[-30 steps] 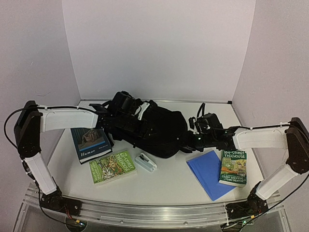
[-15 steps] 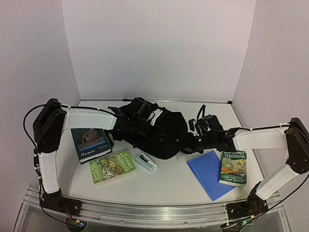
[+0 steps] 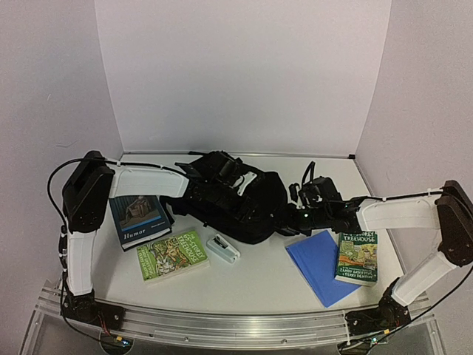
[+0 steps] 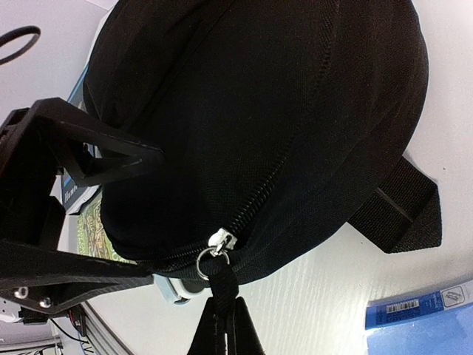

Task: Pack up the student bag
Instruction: Unzip the student bag at the center of the board.

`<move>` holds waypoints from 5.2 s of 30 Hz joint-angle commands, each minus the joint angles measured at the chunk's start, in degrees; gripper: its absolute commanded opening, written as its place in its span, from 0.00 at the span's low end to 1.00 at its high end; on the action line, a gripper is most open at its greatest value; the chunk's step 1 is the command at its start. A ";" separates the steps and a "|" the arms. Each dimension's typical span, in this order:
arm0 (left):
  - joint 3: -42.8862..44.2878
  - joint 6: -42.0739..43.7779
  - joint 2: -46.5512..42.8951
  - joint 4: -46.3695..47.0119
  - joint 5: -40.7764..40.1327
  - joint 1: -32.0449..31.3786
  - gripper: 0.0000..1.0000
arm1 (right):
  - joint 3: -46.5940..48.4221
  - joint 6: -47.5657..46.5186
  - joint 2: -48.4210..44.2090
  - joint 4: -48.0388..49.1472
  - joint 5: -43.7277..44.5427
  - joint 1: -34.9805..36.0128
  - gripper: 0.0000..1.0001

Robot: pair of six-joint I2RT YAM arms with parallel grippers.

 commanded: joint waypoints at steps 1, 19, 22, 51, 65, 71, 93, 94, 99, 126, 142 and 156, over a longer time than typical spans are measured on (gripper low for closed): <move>4.27 2.25 1.71 -3.02 1.17 -0.95 0.59 | -0.45 0.37 -1.45 1.55 0.34 -0.13 0.00; -6.93 0.43 -8.66 -4.67 -1.74 -2.05 0.00 | 10.49 -1.83 -0.38 -17.46 23.24 -0.14 0.00; -9.68 0.24 -12.06 -6.20 -3.16 -2.05 0.00 | 13.42 -1.99 1.49 -20.33 26.70 -0.40 0.00; -23.76 -2.71 -33.58 -12.98 -20.35 3.03 0.10 | 14.31 -11.99 2.61 -13.30 9.57 -7.30 0.00; -0.95 -0.49 -14.68 -4.02 -1.70 0.36 0.84 | 9.42 -12.42 -4.21 -8.12 -2.41 -7.26 0.00; 6.88 -0.99 -6.06 -3.61 -0.78 -2.87 0.93 | 7.85 -12.06 -7.13 -8.15 -1.65 -7.26 0.00; 9.38 -1.68 1.73 1.92 -4.38 -7.38 0.18 | 6.86 -11.13 -10.18 -12.90 8.23 -7.26 0.00; 8.79 -1.57 1.44 1.94 -4.31 -7.48 0.12 | 7.39 -10.95 -9.79 -14.37 10.42 -7.26 0.00; 5.55 -0.95 -0.87 1.34 -3.98 -7.85 0.00 | 12.21 -9.53 -5.61 -19.37 21.75 -7.22 0.00; -0.37 1.51 -10.93 -10.00 2.95 -9.08 0.00 | 35.27 -25.60 19.27 -18.06 18.52 -10.66 0.00; 1.34 1.67 -11.87 -12.59 1.51 -8.92 0.00 | 48.62 -29.09 31.97 -15.85 12.21 -11.38 0.00; 2.59 -7.46 -13.91 -8.48 -8.39 7.64 0.00 | 34.27 -18.02 11.07 -19.86 10.02 -11.60 0.90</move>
